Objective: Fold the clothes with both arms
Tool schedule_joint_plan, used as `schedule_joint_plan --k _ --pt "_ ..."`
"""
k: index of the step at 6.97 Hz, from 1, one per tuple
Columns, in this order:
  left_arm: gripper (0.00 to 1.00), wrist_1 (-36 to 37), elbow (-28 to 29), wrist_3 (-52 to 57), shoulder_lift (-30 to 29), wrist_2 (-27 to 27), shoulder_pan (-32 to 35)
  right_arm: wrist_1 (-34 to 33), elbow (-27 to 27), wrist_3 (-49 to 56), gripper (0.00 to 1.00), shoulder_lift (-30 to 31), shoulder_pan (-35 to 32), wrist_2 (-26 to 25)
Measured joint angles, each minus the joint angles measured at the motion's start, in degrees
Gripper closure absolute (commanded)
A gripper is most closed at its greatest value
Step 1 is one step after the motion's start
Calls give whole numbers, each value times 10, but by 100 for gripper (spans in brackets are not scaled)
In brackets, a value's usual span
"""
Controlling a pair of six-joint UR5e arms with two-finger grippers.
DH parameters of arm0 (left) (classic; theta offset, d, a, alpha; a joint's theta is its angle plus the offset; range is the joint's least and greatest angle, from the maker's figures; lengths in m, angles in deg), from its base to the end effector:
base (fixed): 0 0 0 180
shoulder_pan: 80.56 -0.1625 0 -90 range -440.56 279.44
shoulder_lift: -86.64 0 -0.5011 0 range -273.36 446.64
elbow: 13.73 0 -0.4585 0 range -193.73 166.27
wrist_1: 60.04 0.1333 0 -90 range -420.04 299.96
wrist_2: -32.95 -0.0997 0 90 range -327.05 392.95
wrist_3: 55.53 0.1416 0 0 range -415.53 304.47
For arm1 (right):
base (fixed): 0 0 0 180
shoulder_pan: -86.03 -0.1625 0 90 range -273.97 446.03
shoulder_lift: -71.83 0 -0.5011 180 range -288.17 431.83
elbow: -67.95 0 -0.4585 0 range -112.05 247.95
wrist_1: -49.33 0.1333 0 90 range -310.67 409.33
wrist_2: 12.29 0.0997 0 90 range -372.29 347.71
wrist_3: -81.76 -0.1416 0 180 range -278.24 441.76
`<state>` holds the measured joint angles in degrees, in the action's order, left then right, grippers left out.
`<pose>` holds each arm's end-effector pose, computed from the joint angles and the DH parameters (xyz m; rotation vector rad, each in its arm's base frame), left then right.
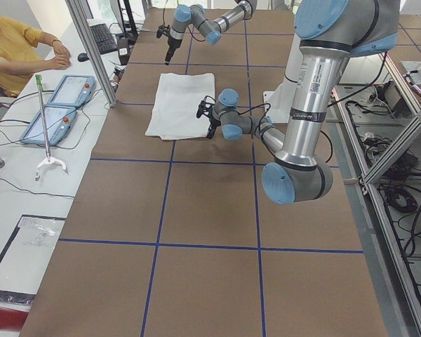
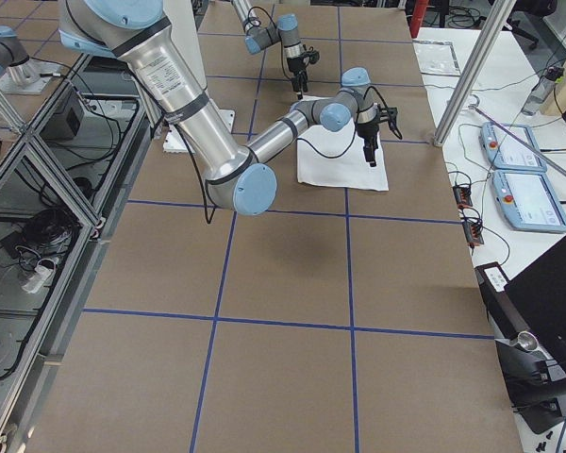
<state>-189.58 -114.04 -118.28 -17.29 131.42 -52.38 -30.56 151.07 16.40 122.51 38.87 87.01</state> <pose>0.5713 -0.4337 0.4331 0.3996 1.0450 0.0678 -0.5122 -0.7148 0.3397 0.3104 -0.6939 0.3138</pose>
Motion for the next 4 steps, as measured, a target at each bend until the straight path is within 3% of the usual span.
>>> schedule_joint_plan --k 4 --pt "63 0 1 -14 2 -3 -7 0 3 -2 0 0 4 -1"
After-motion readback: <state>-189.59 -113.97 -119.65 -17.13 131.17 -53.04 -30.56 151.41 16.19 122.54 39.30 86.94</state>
